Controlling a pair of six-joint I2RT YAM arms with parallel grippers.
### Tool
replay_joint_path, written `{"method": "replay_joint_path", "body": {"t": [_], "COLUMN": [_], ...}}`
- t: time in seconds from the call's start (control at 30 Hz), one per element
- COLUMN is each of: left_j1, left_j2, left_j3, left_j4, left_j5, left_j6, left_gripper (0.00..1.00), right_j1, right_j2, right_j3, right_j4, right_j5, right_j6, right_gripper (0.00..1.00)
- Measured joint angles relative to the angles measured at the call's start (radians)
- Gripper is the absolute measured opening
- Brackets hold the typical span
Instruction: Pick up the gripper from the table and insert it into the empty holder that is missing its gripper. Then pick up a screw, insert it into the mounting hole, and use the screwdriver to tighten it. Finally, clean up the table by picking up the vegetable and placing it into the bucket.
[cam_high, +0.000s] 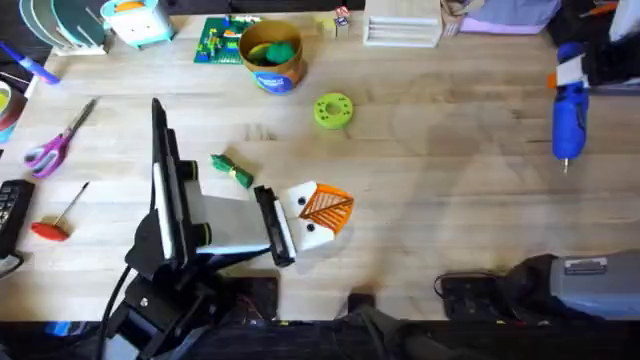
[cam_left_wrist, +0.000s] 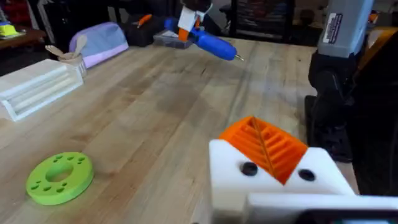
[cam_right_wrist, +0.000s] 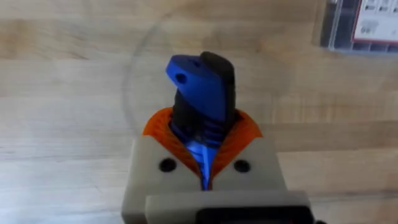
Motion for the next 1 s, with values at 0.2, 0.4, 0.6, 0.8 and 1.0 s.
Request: {"method": "replay_joint_path", "body": {"t": [0.2,0.4,0.6,0.8,1.0], "left_j1": [0.000,0.000,0.000,0.000,0.000], "left_j2": [0.000,0.000,0.000,0.000,0.000], "left_j3": [0.000,0.000,0.000,0.000,0.000], "left_j4": [0.000,0.000,0.000,0.000,0.000], "left_j5": [0.000,0.000,0.000,-0.001,-0.001], "left_j6": [0.000,0.000,0.000,0.000,0.000], "left_gripper": [0.012,0.012,0.012,0.012,0.012], "right_j1": [0.087,0.147,0.157,0.157,0.157], "right_j2": [-0.130,-0.305,-0.502,-0.747,-0.957], "right_j3": [0.061,0.070,0.070,0.005,-0.232], "right_j4": [0.020,0.013,-0.047,-0.036,0.120], "right_j5": [-0.088,-0.119,-0.127,-0.147,-0.349], "right_j6": [0.074,0.150,0.190,0.199,0.240], "right_gripper": [0.027,0.027,0.027,0.027,0.027]}}
